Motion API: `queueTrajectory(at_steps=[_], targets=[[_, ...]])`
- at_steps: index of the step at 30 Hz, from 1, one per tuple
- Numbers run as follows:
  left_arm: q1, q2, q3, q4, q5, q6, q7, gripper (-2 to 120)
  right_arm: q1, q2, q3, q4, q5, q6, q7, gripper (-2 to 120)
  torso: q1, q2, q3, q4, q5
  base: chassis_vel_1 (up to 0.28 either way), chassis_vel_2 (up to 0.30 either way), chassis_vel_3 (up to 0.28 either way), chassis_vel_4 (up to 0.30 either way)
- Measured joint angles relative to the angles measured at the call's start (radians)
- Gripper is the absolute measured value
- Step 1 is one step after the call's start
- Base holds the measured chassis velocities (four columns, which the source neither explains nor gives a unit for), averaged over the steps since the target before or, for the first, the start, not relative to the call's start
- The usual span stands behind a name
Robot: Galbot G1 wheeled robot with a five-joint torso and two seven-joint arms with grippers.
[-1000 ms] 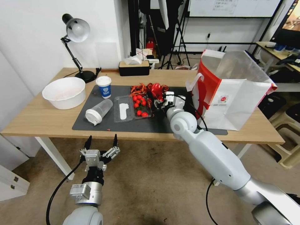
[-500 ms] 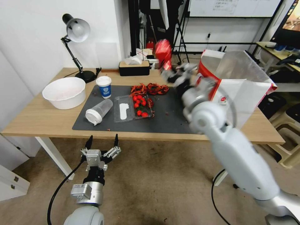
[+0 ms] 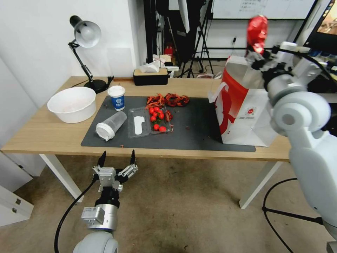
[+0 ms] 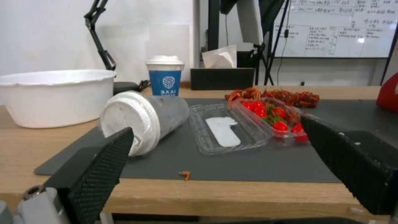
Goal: Pick up the trash from the table and place it into the takeout bag.
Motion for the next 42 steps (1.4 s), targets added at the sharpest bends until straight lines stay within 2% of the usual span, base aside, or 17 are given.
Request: queueTrajectory(at_steps=[10,11,12,13,15,16,20,22,25,26,28,30,32,33,35,39,42], targets=[[0.011,0.003,-0.002,-0.016,0.0,-0.007,0.001,100,-0.033,0.002,0.053,0.002,0.048,-0.044,0.039,76,0.0,0.0,0.0,0.0001,-0.0002,0.0,0.0,0.0,0.0],[0.011,0.003,-0.002,-0.018,0.0,-0.007,0.001,100,-0.033,0.002,0.055,0.003,0.056,-0.002,0.027,82,0.0,0.0,0.0,0.0,-0.0001,0.0,0.0,0.0,0.0],[0.011,0.003,-0.002,-0.018,0.0,-0.007,0.001,100,-0.033,0.002,0.055,0.003,0.056,-0.002,0.027,82,0.0,0.0,0.0,0.0,-0.0001,0.0,0.0,0.0,0.0],[0.012,0.003,-0.002,-0.018,0.0,-0.007,0.001,100,-0.034,0.002,0.056,0.003,0.061,0.046,0.008,86,0.0,0.0,0.0,0.0001,-0.0002,0.0,0.0,0.0,0.0],[0.012,0.004,-0.002,-0.019,0.0,-0.008,0.002,100,-0.053,0.0,0.059,0.018,0.093,0.248,-0.132,96,0.0,0.0,0.0,0.0003,-0.0004,0.0,0.0,0.0,0.0],[0.012,0.004,-0.002,-0.019,0.0,-0.008,0.002,100,-0.053,0.0,0.059,0.018,0.093,0.248,-0.132,96,0.0,0.0,0.0,0.0003,-0.0004,0.0,0.0,0.0,0.0],[0.012,0.004,-0.002,-0.02,0.0,-0.011,0.002,100,-0.146,-0.004,0.059,0.093,0.108,0.441,-0.328,100,0.0,0.0,0.0,0.0001,-0.0004,0.0,0.0,0.0,0.0],[0.012,0.004,-0.003,-0.02,0.0,-0.011,0.002,100,-0.173,-0.005,0.057,0.111,0.098,0.458,-0.356,100,0.0,0.0,0.0,0.0001,-0.0004,0.0,0.0,0.0,0.0],[0.01,0.005,-0.003,-0.019,-0.001,-0.011,0.003,100,-0.334,-0.006,0.034,0.192,-0.048,0.531,-0.472,100,0.0,0.0,0.0,-0.0003,-0.0002,0.0,0.0,0.0,0.0],[0.01,0.005,-0.003,-0.019,-0.001,-0.011,0.003,100,-0.334,-0.006,0.034,0.192,-0.048,0.531,-0.472,100,0.0,0.0,0.0,-0.0003,-0.0002,0.0,0.0,0.0,0.0],[0.008,0.007,-0.003,-0.015,-0.002,-0.011,0.003,100,-0.433,0.003,0.014,0.22,-0.196,0.587,-0.522,100,0.0,0.0,0.0,0.0002,-0.0002,0.0,0.0,0.0,0.0],[0.007,0.007,-0.003,-0.015,-0.002,-0.011,0.003,100,-0.46,0.007,0.011,0.226,-0.229,0.601,-0.531,100,0.0,0.0,0.0,0.0002,-0.0004,0.0,0.0,0.0,0.0],[0.006,0.008,-0.003,-0.01,-0.004,-0.011,0.004,100,-0.584,0.03,-0.003,0.242,-0.354,0.671,-0.556,100,0.0,0.0,0.0,0.0,-0.0004,0.0,0.0,0.0,0.0],[0.006,0.008,-0.003,-0.01,-0.004,-0.011,0.004,100,-0.584,0.03,-0.003,0.242,-0.354,0.671,-0.556,100,0.0,0.0,0.0,0.0,-0.0004,0.0,0.0,0.0,0.0],[0.006,0.01,-0.005,-0.005,-0.005,-0.012,0.004,100,-0.693,0.054,-0.01,0.244,-0.466,0.722,-0.549,100,0.0,0.0,0.0,-0.0001,-0.0003,0.0,0.0,0.0,0.0],[0.004,0.01,-0.006,-0.001,-0.007,-0.015,0.004,100,-0.81,0.086,-0.008,0.235,-0.601,0.775,-0.498,100,0.0,0.0,0.0,0.0001,-0.0005,0.0,0.0,0.0,0.0],[0.004,0.011,-0.006,0.001,-0.007,-0.015,0.004,100,-0.863,0.101,-0.007,0.22,-0.651,0.797,-0.473,100,0.0,0.0,0.0,0.0001,-0.0004,0.0,0.0,0.0,0.0]])
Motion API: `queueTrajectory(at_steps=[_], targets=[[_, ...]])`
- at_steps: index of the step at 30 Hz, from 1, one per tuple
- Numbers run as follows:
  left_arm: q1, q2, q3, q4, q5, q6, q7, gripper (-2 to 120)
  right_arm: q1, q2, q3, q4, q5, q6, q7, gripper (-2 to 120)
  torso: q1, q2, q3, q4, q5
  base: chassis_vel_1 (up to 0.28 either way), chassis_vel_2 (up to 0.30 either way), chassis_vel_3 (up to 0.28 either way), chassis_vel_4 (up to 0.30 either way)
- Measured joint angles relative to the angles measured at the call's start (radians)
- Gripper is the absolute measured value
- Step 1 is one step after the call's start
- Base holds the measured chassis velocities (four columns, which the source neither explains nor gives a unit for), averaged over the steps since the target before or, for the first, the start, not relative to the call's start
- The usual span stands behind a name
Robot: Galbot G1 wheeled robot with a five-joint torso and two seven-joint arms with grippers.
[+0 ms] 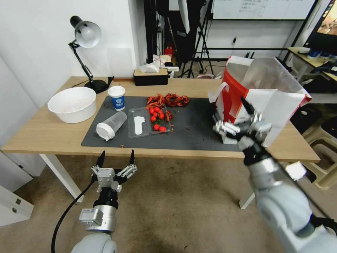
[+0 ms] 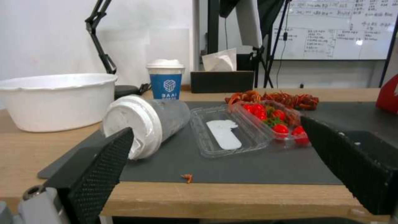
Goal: Pick up the trash from the table and place it into the takeout bag.
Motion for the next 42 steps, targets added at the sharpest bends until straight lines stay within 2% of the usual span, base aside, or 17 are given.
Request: queueTrajectory(at_steps=[6,11,29,33,34,36,38,39,41,42], targets=[[-0.003,0.003,0.0,0.003,-0.002,0.0,0.0,100,-0.117,0.033,-0.014,-0.087,-0.071,0.063,0.071,100,0.0,0.0,0.0,0.0,0.0002,0.0,0.0,0.0,0.0],[-0.005,0.007,-0.001,0.006,-0.003,0.0,0.0,100,-0.165,0.051,-0.032,-0.137,-0.078,0.083,0.115,100,0.0,0.0,0.0,-0.0001,0.0001,0.0,0.0,0.0,0.0],[-0.025,0.039,-0.011,0.032,-0.013,0.005,-0.001,100,-0.164,0.083,-0.047,-0.165,-0.089,0.083,0.145,100,0.0,0.0,0.0,0.0001,0.0,0.0,0.0,0.0,0.0],[-0.061,0.113,-0.043,0.056,-0.071,0.02,0.004,100,-0.163,0.082,-0.045,-0.156,-0.091,0.079,0.145,100,0.0,0.0,0.0,0.0,-0.0003,0.0,0.0,0.0,0.0],[-0.061,0.113,-0.043,0.056,-0.071,0.02,0.004,100,-0.163,0.082,-0.045,-0.156,-0.091,0.079,0.145,100,0.0,0.0,0.0,0.0,-0.0003,0.0,0.0,0.0,0.0],[-0.093,0.186,-0.091,0.079,-0.134,0.034,0.031,100,-0.154,0.078,-0.048,-0.149,-0.091,0.071,0.143,100,0.0,0.0,0.0,-0.0002,-0.0006,0.0,0.0,0.0,0.0],[-0.102,0.205,-0.106,0.085,-0.152,0.038,0.04,100,-0.149,0.077,-0.051,-0.148,-0.091,0.068,0.143,100,0.0,0.0,0.0,0.0001,-0.0002,0.0,0.0,0.0,0.0],[-0.124,0.246,-0.128,0.101,-0.184,0.048,0.056,100,-0.146,0.077,-0.054,-0.146,-0.091,0.066,0.141,100,0.0,0.0,0.0,0.0005,0.0003,0.0,0.0,0.0,0.0],[-0.173,0.32,-0.155,0.139,-0.25,0.064,0.094,100,-0.144,0.08,-0.056,-0.142,-0.094,0.061,0.14,100,0.0,0.0,0.0,-0.0004,-0.0002,0.0,0.0,0.0,0.0],[-0.173,0.32,-0.155,0.139,-0.25,0.064,0.094,100,-0.144,0.08,-0.056,-0.142,-0.094,0.061,0.14,100,0.0,0.0,0.0,-0.0004,-0.0002,0.0,0.0,0.0,0.0]])
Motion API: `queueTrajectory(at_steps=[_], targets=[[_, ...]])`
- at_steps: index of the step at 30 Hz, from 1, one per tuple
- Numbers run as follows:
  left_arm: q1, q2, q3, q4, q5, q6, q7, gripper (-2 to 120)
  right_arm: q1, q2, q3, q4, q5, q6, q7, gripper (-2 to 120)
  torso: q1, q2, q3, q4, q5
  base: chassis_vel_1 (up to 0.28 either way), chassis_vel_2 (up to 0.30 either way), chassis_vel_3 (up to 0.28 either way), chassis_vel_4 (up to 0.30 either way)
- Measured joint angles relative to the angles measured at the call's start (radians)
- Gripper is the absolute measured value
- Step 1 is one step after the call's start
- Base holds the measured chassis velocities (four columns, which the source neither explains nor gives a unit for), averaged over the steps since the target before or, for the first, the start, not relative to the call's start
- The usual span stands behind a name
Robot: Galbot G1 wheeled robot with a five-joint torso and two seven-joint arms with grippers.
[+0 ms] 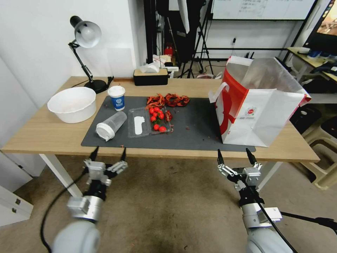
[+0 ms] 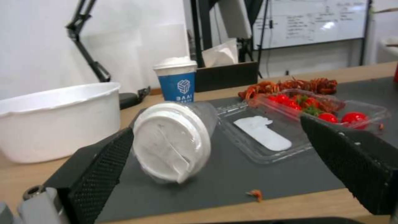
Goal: Pick up the trash from the table and place it into the takeout bag.
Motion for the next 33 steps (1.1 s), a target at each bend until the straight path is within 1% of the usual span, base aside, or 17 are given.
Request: queueTrajectory(at_steps=[3,4,7,8,9,11,12,13,15,16,17,18,23,33], targets=[[-0.058,0.093,0.002,0.058,-0.092,0.01,0.046,100,0.002,0.006,-0.001,0.001,-0.006,-0.006,-0.001,100,0.0,0.0,0.0,0.0005,0.0,0.0,0.0,0.0,0.0],[-0.058,0.093,0.002,0.058,-0.092,0.01,0.046,100,0.002,0.006,-0.001,0.001,-0.006,-0.006,-0.001,100,0.0,0.0,0.0,0.0005,0.0,0.0,0.0,0.0,0.0],[-0.139,0.184,0.01,0.145,-0.148,0.011,0.119,100,0.005,0.01,0.0,0.003,-0.01,-0.013,-0.001,100,0.0,0.0,0.0,0.0001,0.0,0.0,0.0,0.0,0.0],[-0.139,0.184,0.01,0.145,-0.148,0.011,0.119,100,0.005,0.01,0.0,0.003,-0.01,-0.013,-0.001,100,0.0,0.0,0.0,0.0001,0.0,0.0,0.0,0.0,0.0],[-0.158,0.213,0.015,0.171,-0.169,0.012,0.141,100,0.006,0.012,0.001,0.004,-0.012,-0.016,-0.001,100,0.0,0.0,0.0,0.0002,0.0002,0.0,0.0,0.0,0.0],[-0.188,0.257,0.029,0.209,-0.205,0.024,0.156,100,0.006,0.014,0.003,0.004,-0.013,-0.018,-0.002,100,0.0,0.0,0.0,0.0006,0.0001,0.0,0.0,0.0,0.0],[-0.188,0.257,0.029,0.209,-0.205,0.024,0.156,100,0.006,0.014,0.003,0.004,-0.013,-0.018,-0.002,100,0.0,0.0,0.0,0.0006,0.0001,0.0,0.0,0.0,0.0],[-0.199,0.27,0.034,0.224,-0.215,0.031,0.159,100,0.007,0.015,0.004,0.004,-0.014,-0.018,-0.001,100,0.0,0.0,0.0,0.0004,0.0004,0.0,0.0,0.0,0.0],[-0.234,0.3,0.043,0.271,-0.225,0.041,0.183,100,0.007,0.019,0.006,0.002,-0.015,-0.019,-0.001,100,0.0,0.0,0.0,0.0004,0.0001,0.0,0.0,0.0,0.0],[-0.246,0.308,0.045,0.289,-0.225,0.042,0.196,100,0.007,0.019,0.007,0.001,-0.015,-0.019,-0.002,100,0.0,0.0,0.0,0.0004,0.0002,0.0,0.0,0.0,0.0],[-0.246,0.308,0.045,0.289,-0.225,0.042,0.196,100,0.007,0.019,0.007,0.001,-0.015,-0.019,-0.002,100,0.0,0.0,0.0,0.0004,0.0002,0.0,0.0,0.0,0.0],[-0.264,0.323,0.053,0.318,-0.225,0.042,0.209,100,0.008,0.022,0.009,-0.001,-0.016,-0.019,-0.002,100,0.0,0.0,0.0,0.0004,0.0,0.0,0.0,0.0,0.0],[-0.299,0.339,0.069,0.369,-0.225,0.043,0.223,100,0.018,0.026,0.01,-0.011,-0.016,-0.019,-0.002,100,0.0,0.0,0.0,0.0004,0.0002,0.0,0.0,0.0,0.0],[-0.341,0.346,0.091,0.394,-0.227,0.055,0.236,100,0.036,0.029,0.006,-0.026,-0.018,-0.019,-0.004,100,0.0,0.0,0.0,0.0004,0.0003,0.0,0.0,0.0,0.0]])
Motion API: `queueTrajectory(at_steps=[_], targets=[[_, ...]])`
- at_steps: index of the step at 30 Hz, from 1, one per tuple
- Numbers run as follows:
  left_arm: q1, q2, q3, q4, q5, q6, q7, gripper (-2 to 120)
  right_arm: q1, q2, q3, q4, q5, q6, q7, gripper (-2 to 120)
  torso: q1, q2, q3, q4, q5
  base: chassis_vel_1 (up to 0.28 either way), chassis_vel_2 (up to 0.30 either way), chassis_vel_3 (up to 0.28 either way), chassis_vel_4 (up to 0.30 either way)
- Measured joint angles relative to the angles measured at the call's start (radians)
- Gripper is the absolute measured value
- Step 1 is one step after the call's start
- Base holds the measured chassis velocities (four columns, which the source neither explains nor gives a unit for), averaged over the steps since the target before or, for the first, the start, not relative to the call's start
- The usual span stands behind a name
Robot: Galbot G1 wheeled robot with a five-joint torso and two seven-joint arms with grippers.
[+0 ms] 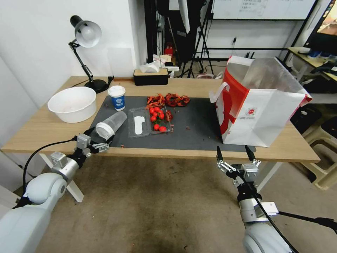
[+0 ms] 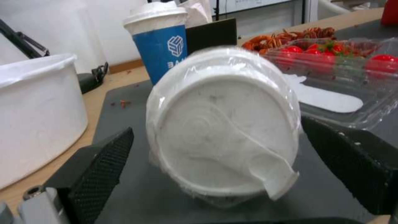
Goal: Pick up the trash from the table and place it into the takeout bag.
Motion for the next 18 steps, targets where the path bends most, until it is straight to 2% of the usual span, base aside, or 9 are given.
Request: queueTrajectory(at_steps=[8,11,12,18], targets=[[-0.026,0.002,0.02,0.009,-0.004,0.019,0.001,98,0.002,0.001,-0.001,-0.001,-0.002,0.0,-0.001,100,0.0,0.0,0.0,0.0,0.0,0.0,0.0,0.0,0.0],[-0.035,0.001,0.026,0.015,-0.005,0.021,0.002,91,0.001,0.001,0.0,-0.001,-0.002,0.0,-0.001,100,0.0,0.0,0.0,0.0,0.0,0.0,0.0,0.0,0.0],[-0.039,0.001,0.029,0.017,-0.005,0.021,0.002,85,0.0,0.001,0.0,0.0,-0.002,0.0,-0.001,99,0.0,0.0,0.0,0.0,0.0,0.0,0.0,0.0,0.0],[-0.043,0.001,0.034,0.02,-0.004,0.02,0.004,73,-0.003,0.003,0.001,0.001,-0.003,0.002,-0.001,99,0.0,0.0,0.0,0.0001,0.0002,0.0,0.0,0.0,0.0]])
